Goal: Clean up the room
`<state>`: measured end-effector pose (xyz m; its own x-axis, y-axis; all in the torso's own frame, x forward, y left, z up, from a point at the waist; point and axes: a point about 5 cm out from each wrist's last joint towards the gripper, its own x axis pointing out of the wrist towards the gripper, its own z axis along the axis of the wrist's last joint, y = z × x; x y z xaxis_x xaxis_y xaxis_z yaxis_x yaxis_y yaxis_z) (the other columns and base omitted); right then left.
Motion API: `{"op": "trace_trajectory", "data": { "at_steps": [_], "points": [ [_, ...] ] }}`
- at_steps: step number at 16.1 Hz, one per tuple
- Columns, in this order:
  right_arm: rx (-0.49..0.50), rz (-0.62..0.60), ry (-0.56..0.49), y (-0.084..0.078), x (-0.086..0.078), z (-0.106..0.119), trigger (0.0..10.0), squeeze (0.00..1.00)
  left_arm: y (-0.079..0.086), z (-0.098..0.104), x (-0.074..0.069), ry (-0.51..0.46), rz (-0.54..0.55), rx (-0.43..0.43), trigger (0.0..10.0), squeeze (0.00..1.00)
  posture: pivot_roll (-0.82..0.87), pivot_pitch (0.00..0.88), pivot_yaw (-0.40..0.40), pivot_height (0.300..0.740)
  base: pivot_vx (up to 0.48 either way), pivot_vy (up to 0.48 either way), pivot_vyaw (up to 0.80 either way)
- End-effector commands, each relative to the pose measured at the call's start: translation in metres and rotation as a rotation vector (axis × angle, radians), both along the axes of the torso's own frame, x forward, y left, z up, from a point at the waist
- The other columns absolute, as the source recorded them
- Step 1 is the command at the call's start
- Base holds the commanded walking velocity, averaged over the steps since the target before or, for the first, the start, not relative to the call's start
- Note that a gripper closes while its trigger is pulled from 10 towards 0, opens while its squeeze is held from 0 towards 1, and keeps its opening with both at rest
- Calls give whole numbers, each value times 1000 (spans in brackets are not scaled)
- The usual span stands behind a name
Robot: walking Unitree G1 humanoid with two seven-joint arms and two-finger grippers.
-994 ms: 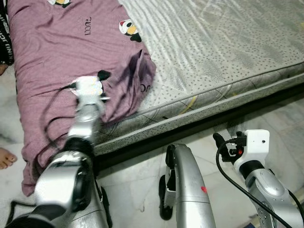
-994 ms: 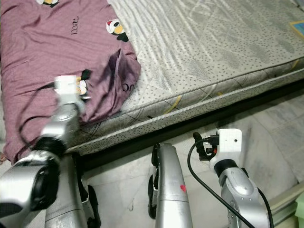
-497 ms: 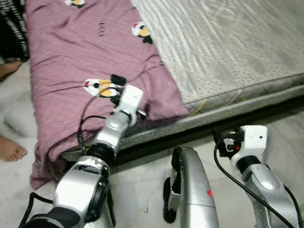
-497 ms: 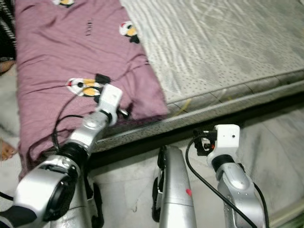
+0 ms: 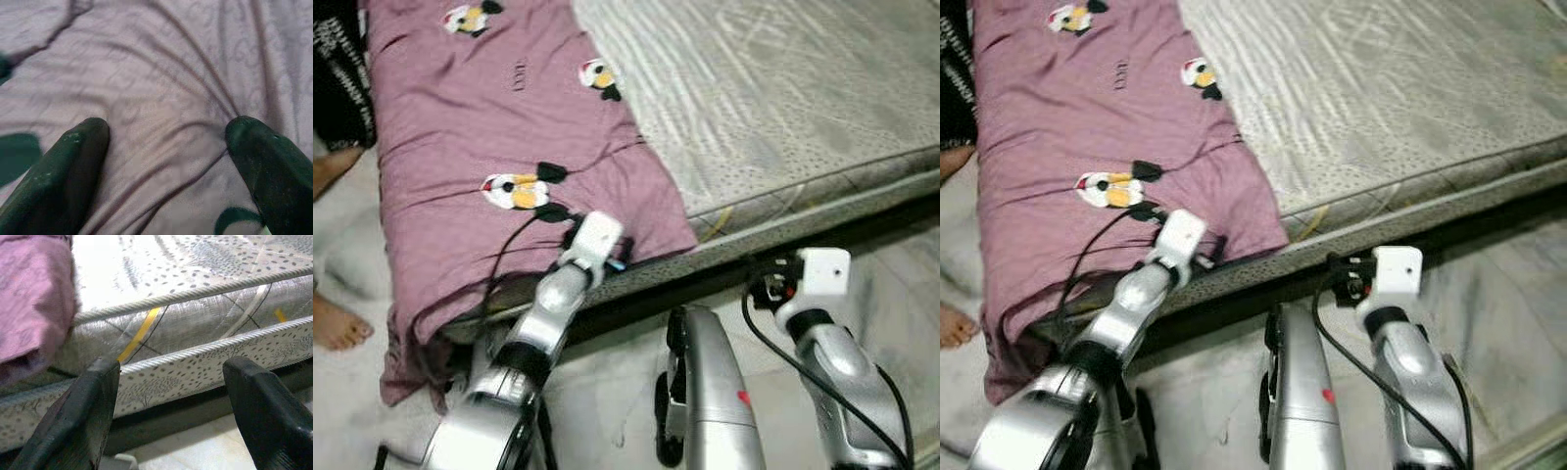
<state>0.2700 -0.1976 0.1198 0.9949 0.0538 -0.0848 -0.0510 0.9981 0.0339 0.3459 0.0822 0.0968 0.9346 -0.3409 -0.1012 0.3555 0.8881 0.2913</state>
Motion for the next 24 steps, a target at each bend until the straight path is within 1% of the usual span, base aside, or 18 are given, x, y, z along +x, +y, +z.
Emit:
{"op": "trace_trajectory", "data": {
  "at_steps": [1, 3, 4, 5, 6, 7, 8, 9, 10, 12, 13, 15, 16, 17, 18, 20, 22, 24],
  "points": [
    [7, -18, 2, -1, 3, -4, 10000, 0, 15, 9, -5, -75, 90, -54, 10000, 0, -121, 155, -23, 494, 0, 0, 0],
    [24, -11, -24, 6, 15, -2, 10000, 0, 38, 27, -23, -185, 233, -181, 10000, 0, -71, 141, -25, 494, 0, 0, 0],
    [27, -5, -33, 10, 21, -2, 10000, 0, 49, 32, -35, -220, 297, -218, 10000, 0, -50, 135, -26, 494, 0, 0, 0],
    [35, 3, -43, 14, 29, -3, 10000, 0, 60, 37, -51, -254, 368, -245, 10000, 0, -13, 124, -30, 494, 0, 0, 0],
    [45, 12, -57, 17, 37, 0, 10000, 0, 69, 38, -65, -274, 420, -254, 10000, 0, -1, 121, -31, 494, 0, 0, 0],
    [50, 17, -68, 19, 42, 2, 10000, 0, 74, 39, -76, -283, 450, -252, 10000, 0, 18, 115, -34, 494, 0, 0, 0],
    [59, 24, -83, 21, 50, 5, 10000, 0, 79, 36, -88, -279, 472, -240, 10000, 0, 37, 108, -36, 494, 0, 0, 0],
    [67, 29, -92, 23, 55, 7, 10000, 0, 81, 34, -94, -271, 487, -232, 10000, 0, 45, 105, -36, 494, 0, 0, 0],
    [90, 54, -114, 33, 66, 11, 10000, 0, 87, 30, -107, -234, 522, -218, 10000, 0, 57, 101, -36, 494, 0, 0, 0],
    [130, 87, -118, 48, 76, 13, 10000, 0, 89, 28, -112, -212, 536, -210, 10000, 0, 83, 94, -43, 494, 0, 0, 0],
    [155, 153, -113, 71, 81, 12, 10000, 0, 89, 28, -112, -206, 543, -202, 10000, 0, 90, 95, -42, 494, 0, 0, 0],
    [196, 241, -96, 104, 86, 11, 10000, 0, 87, 31, -114, -197, 525, -203, 10000, 0, 105, 110, -45, 494, 0, 0, 0],
    [202, 255, -96, 109, 87, 11, 10000, 0, 86, 31, -115, -193, 522, -203, 10000, 0, 105, 110, -45, 494, 0, 0, 0],
    [224, 319, -68, 136, 86, 6, 10000, 0, 82, 32, -123, -176, 508, -203, 10000, 0, 126, 135, -54, 494, 0, 0, 0],
    [238, 358, -43, 151, 82, 1, 10000, 0, 79, 33, -128, -166, 496, -207, 10000, 0, 153, 164, -66, 494, 0, 0, 0],
    [238, 382, -20, 161, 79, -5, 10000, 0, 76, 34, -133, -164, 485, -208, 10000, 0, 161, 176, -69, 494, 0, 0, 0],
    [262, 408, 22, 176, 73, -13, 10000, 0, 73, 35, -141, -140, 468, -221, 10000, 0, 169, 203, -73, 494, 0, 0, 0],
    [269, 418, 83, 188, 70, -19, 10000, 0, 70, 34, -146, -113, 449, -230, 10000, 0, 176, 222, -69, 494, 0, 0, 0]
  ]
}}
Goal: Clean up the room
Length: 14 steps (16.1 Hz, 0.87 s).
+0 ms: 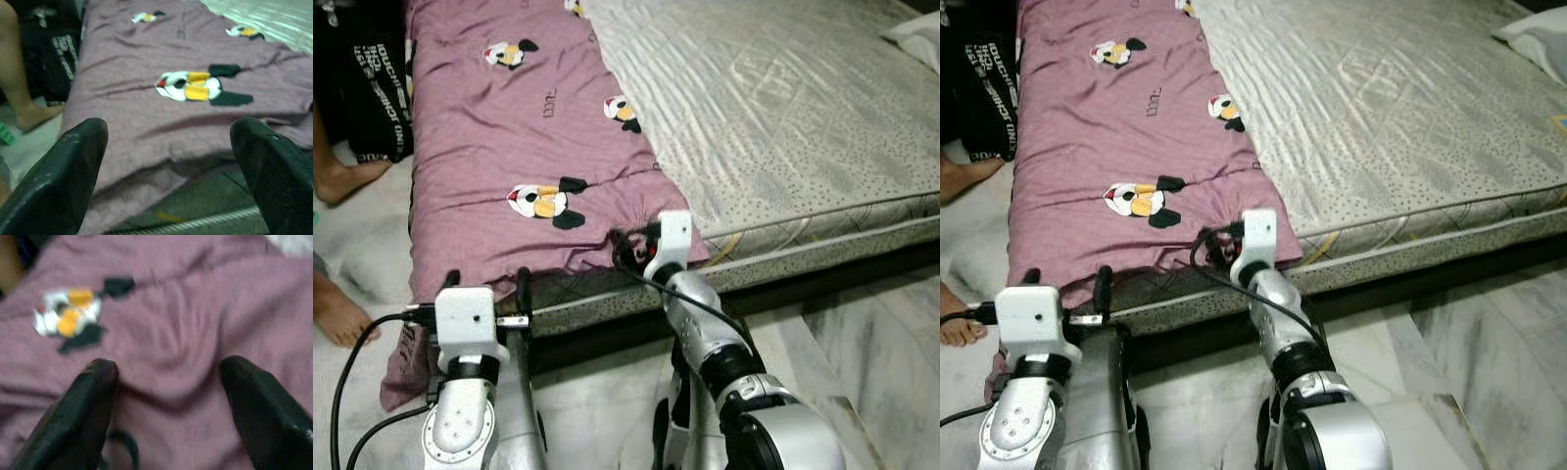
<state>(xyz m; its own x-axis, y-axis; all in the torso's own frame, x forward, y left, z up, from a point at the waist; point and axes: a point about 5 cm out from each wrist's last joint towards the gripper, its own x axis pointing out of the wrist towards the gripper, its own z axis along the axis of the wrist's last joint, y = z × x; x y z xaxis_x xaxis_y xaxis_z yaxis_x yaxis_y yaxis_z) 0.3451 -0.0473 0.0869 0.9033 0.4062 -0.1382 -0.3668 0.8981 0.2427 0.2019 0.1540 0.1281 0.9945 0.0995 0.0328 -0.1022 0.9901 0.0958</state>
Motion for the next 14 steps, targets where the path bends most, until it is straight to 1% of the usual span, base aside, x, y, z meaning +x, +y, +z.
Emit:
{"op": "trace_trajectory", "data": {
  "at_steps": [1, 2, 4, 6, 8, 9, 10, 11, 12, 13, 14],
  "points": [
    [30, 57, 54, 44, -4, 8, 10000, 0, -4, 4, -1, 1, -24, -14, 10000, 0, 177, 226, -63, 494, 0, 0, 0],
    [27, 31, 82, 42, -3, 6, 10000, 0, -5, 5, -2, 7, -35, -17, 10000, 0, 176, 229, -59, 494, 0, 0, 0],
    [29, -36, 118, 31, 2, 4, 10000, 0, -5, 5, -1, 17, -45, -23, 10000, 0, 170, 230, -54, 494, 0, 0, 0],
    [24, -140, 160, 6, 8, -3, 10000, 0, -5, 4, 1, 28, -50, -27, 10000, 0, 162, 222, -52, 494, 0, 0, 0],
    [23, -317, 228, -38, 12, -15, 10000, 0, -5, 3, 5, 32, -54, -27, 10000, 0, 149, 204, -51, 494, 0, 0, 0],
    [24, -387, 242, -56, 13, -17, 10000, 0, -5, 3, 7, 29, -53, -24, 10000, 0, 145, 193, -50, 494, 0, 0, 0],
    [23, -413, 245, -64, 13, -17, 10000, 0, -4, 3, 8, 27, -52, -22, 10000, 0, 143, 190, -50, 494, 0, 0, 0],
    [26, -508, 233, -91, 15, -16, 10000, 0, -2, 3, 11, 23, -48, -21, 10000, 0, 135, 173, -48, 494, 0, 0, 0],
    [28, -540, 222, -102, 15, -15, 10000, 0, -2, 3, 12, 22, -46, -20, 10000, 0, 128, 161, -46, 494, 0, 0, 0],
    [21, -611, 186, -129, 14, -10, 10000, 0, 0, 2, 14, 21, -43, -20, 10000, 0, 110, 143, -44, 494, 0, 0, 0],
    [9, -649, 163, -145, 12, -8, 10000, 0, 1, 1, 15, 22, -41, -22, 10000, 0, 100, 133, -43, 494, 0, 0, 0]
  ]
}}
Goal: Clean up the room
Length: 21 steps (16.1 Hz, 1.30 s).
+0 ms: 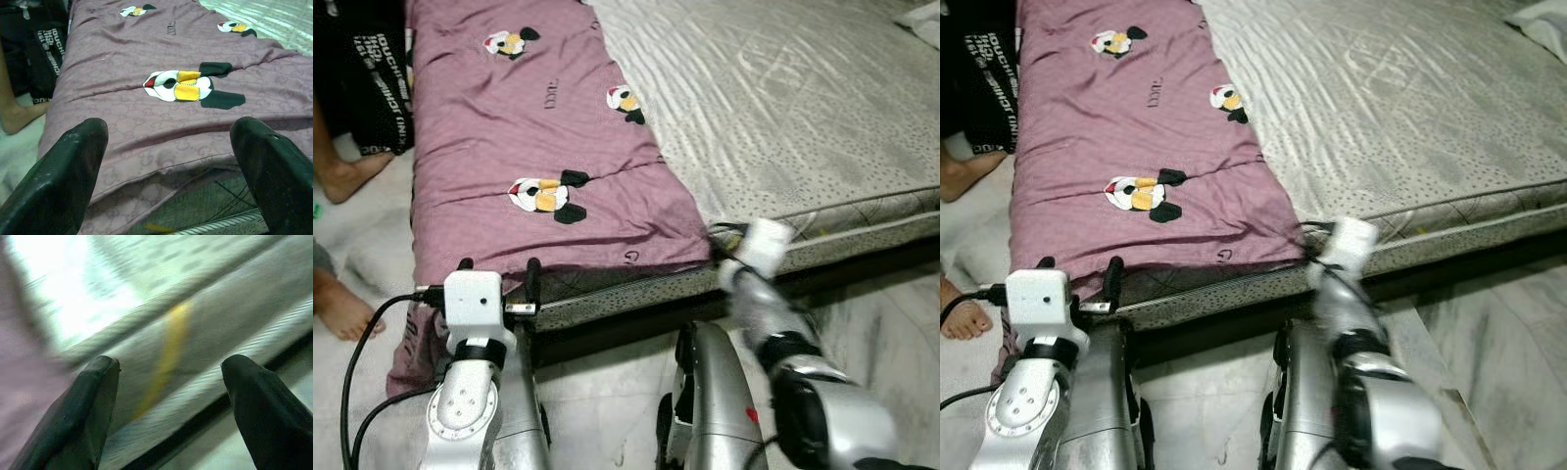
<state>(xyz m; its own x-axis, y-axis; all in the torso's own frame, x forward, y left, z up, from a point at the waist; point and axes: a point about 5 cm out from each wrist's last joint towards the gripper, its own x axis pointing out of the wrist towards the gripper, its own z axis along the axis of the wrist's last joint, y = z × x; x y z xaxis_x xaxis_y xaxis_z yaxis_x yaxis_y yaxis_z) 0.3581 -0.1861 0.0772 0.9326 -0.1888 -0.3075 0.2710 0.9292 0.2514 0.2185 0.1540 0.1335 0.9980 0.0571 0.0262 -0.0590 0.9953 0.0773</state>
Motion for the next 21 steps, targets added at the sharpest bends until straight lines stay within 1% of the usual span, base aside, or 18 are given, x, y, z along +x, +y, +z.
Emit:
{"op": "trace_trajectory", "data": {
  "at_steps": [1, 2, 3, 5, 6, 7, 8, 9, 10, 11, 12, 13, 16, 17, 19, 20, 21],
  "points": [
    [-7, -34, -17, -11, -2, 2, 10000, 0, 2, -5, 0, 18, 3, -4, 10000, 0, 92, 126, -43, 494, 0, 0, 0],
    [-20, -45, -37, -19, -5, 3, 10000, 0, 2, -7, 1, 17, 4, -4, 10000, 0, 80, 115, -41, 494, 0, 0, 0],
    [-68, -32, -82, -27, -11, 5, 10000, 0, 3, -8, 3, 16, 6, -7, 10000, 0, 68, 102, -38, 494, 0, 0, 0],
    [-137, 15, -188, -27, -23, 13, 10000, 0, 5, -10, 5, 10, 14, -11, 10000, 0, 39, 66, -24, 494, 0, 0, 0],
    [-198, 90, -272, -21, -33, 21, 10000, 0, 7, -12, 6, 7, 29, -10, 10000, 0, 22, 46, -11, 494, 0, 0, 0],
    [-234, 173, -323, -9, -44, 25, 10000, 0, 10, -14, 8, 5, 41, 2, 10000, 0, 6, 30, -1, 494, 0, 0, 0],
    [-225, 194, -319, -5, -48, 22, 10000, 0, 10, -17, 11, 5, 45, 3, 10000, 0, -3, 15, 4, 494, 0, 0, 0],
    [-218, 255, -328, 9, -60, 19, 10000, 0, 8, -22, 21, -3, 36, 21, 10000, 0, -15, 0, 8, 494, 0, 0, 0],
    [-206, 277, -338, 15, -65, 20, 10000, 0, 6, -22, 26, -10, 30, 31, 10000, 0, -22, 0, 10, 494, 0, 0, 0],
    [-175, 302, -384, 22, -71, 26, 10000, 0, 4, -22, 30, -21, 25, 34, 10000, 0, -31, 0, 12, 494, 0, 0, 0],
    [-170, 320, -401, 27, -75, 29, 10000, 0, 3, -24, 33, -24, 16, 33, 10000, 0, -39, 0, 17, 502, 0, 0, 0],
    [-162, 319, -403, 30, -76, 30, 10000, 0, 2, -25, 35, -25, 8, 40, 10000, 0, -45, 0, 21, 512, 0, 0, 0],
    [-144, 318, -415, 33, -74, 37, 10000, 0, 3, -29, 34, -29, -3, 48, 10000, 0, -54, 0, 35, 537, 0, 0, 0],
    [-141, 309, -411, 30, -73, 37, 10000, 0, 4, -32, 30, -15, 0, 46, 10000, 0, -54, 0, 42, 552, 0, 0, 0],
    [-134, 305, -411, 31, -73, 37, 10000, 0, 4, -37, 28, 0, -4, 50, 10000, 0, -58, 0, 55, 567, 0, 0, 0],
    [-121, 318, -420, 38, -68, 40, 10000, 0, 2, -40, 31, 9, -11, 56, 10000, 0, -59, 0, 57, 582, 0, 0, 0],
    [-108, 325, -439, 43, -64, 45, 10000, 0, 0, -38, 35, -6, -17, 59, 10000, 0, -57, 0, 58, 592, 0, 0, 0]
  ]
}}
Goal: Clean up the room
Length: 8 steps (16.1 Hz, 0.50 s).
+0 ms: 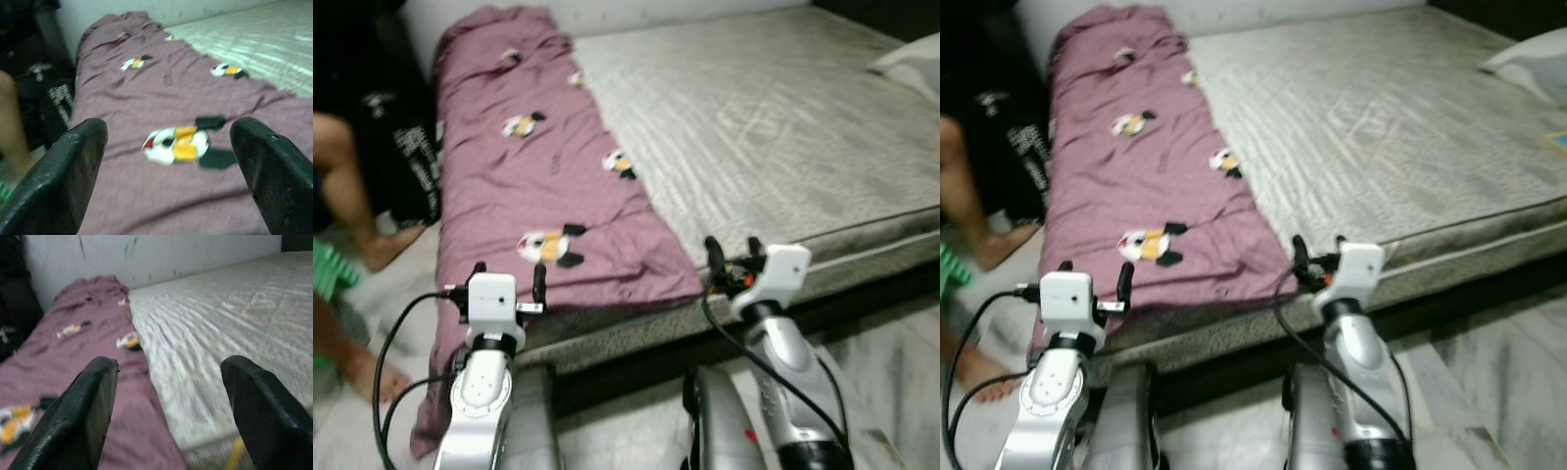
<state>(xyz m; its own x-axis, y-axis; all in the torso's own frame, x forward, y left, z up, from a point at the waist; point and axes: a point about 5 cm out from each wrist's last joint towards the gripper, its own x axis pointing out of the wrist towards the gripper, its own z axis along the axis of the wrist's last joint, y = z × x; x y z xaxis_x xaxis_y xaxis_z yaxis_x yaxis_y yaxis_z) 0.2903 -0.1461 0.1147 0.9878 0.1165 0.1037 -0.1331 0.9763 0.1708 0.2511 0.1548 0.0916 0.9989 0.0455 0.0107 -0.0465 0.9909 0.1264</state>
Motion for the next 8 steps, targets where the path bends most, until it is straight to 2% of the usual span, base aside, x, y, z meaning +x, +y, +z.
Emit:
{"op": "trace_trajectory", "data": {
  "at_steps": [1, 4, 8],
  "points": [
    [10, 9, -29, 5, 6, 10, 10000, 0, -1, 5, 5, -32, -6, 13, 10000, 0, -58, 0, 59, 597, 0, 0, 0],
    [10, 11, -24, 4, 7, 10, 10000, 0, 1, 9, 10, -57, 6, 19, 10000, 0, -56, 0, 54, 627, 0, 0, 0],
    [7, 9, -13, 4, 7, 6, 10000, 0, 1, 5, 13, -42, 32, 22, 10000, 0, -51, 0, 49, 657, 0, 0, 0]
  ]
}}
